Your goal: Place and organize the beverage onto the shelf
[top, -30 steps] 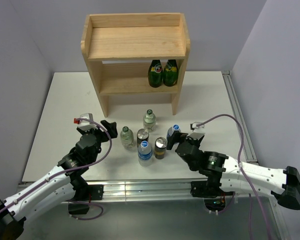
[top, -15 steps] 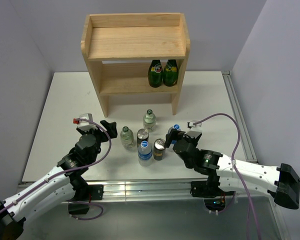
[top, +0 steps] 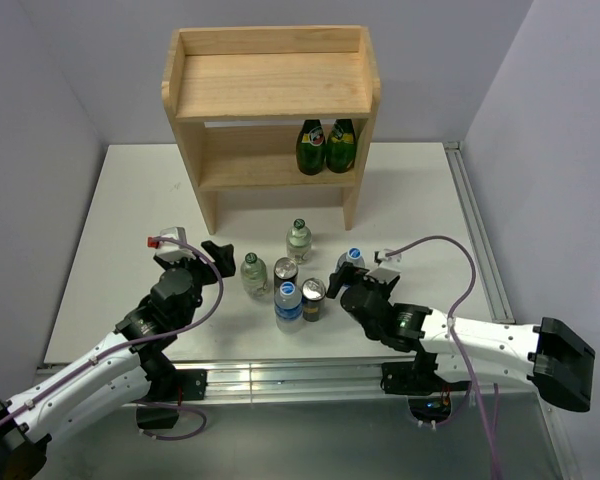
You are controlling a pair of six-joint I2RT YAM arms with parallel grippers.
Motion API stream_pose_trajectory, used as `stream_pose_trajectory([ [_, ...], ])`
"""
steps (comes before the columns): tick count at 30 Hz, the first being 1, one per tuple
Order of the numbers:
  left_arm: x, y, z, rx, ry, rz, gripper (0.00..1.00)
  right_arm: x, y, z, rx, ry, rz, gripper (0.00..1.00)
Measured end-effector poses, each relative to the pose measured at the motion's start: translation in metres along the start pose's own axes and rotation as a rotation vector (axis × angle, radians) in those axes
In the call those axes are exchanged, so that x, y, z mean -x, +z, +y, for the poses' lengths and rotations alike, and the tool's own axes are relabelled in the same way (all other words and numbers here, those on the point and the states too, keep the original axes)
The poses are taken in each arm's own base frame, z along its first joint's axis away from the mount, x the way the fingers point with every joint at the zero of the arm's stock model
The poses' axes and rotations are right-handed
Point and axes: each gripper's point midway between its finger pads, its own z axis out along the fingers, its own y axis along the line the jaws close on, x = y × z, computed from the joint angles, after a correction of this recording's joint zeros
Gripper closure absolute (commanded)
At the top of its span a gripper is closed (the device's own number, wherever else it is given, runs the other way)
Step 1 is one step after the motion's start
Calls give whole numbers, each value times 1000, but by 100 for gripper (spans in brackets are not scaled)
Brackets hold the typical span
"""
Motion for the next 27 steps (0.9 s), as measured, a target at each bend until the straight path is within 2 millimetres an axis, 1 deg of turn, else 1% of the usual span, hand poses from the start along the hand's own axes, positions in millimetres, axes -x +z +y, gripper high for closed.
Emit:
stream_pose_trajectory([
  [7,-1,0,-1,-3,1,2,3,-14,6,-10,-42,-5,16,0],
  [14,-5,1,0,-2,7,11,3,-18,15,-18,-99,-6,-19,0],
  [20,-9,1,0,-3,7,16,3,-24,24,-28,-160,-59,-53,0],
  [27,-8,0,-1,-9,5,14,3,-20,31,-30,-189,-118,-95,0],
])
